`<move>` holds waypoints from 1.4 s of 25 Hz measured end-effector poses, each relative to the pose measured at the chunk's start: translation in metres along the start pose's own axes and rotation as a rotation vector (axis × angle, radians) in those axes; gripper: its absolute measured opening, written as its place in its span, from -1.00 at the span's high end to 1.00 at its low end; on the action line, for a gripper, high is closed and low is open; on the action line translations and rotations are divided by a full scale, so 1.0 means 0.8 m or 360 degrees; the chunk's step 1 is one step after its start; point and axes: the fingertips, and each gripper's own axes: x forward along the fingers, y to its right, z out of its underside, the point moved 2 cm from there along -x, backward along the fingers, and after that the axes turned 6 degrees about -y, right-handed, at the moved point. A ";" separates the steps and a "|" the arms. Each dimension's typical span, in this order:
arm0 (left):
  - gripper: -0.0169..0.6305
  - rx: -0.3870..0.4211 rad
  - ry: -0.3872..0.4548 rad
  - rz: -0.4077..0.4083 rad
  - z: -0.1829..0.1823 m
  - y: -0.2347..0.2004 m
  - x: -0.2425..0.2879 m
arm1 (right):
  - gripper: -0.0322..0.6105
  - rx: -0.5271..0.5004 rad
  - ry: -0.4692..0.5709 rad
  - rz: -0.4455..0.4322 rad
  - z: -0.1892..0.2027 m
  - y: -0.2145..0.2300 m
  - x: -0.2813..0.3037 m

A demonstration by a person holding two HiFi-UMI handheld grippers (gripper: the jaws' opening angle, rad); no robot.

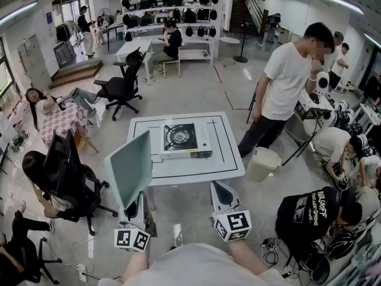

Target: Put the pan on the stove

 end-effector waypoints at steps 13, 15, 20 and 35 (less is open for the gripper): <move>0.56 -0.0020 -0.0005 0.0001 -0.001 0.008 0.007 | 0.88 0.0023 0.0005 0.0025 -0.004 0.012 0.001; 0.56 -0.0023 -0.0008 0.0004 0.000 0.009 0.011 | 0.88 0.0023 0.0007 0.0024 -0.004 0.016 0.002; 0.56 -0.0053 -0.0013 -0.0010 0.008 0.015 0.016 | 0.88 0.0030 0.0012 0.0016 0.000 0.028 0.003; 0.56 -0.0057 0.0000 -0.0081 0.027 0.052 0.037 | 0.88 0.0003 0.0009 -0.0070 0.009 0.079 0.005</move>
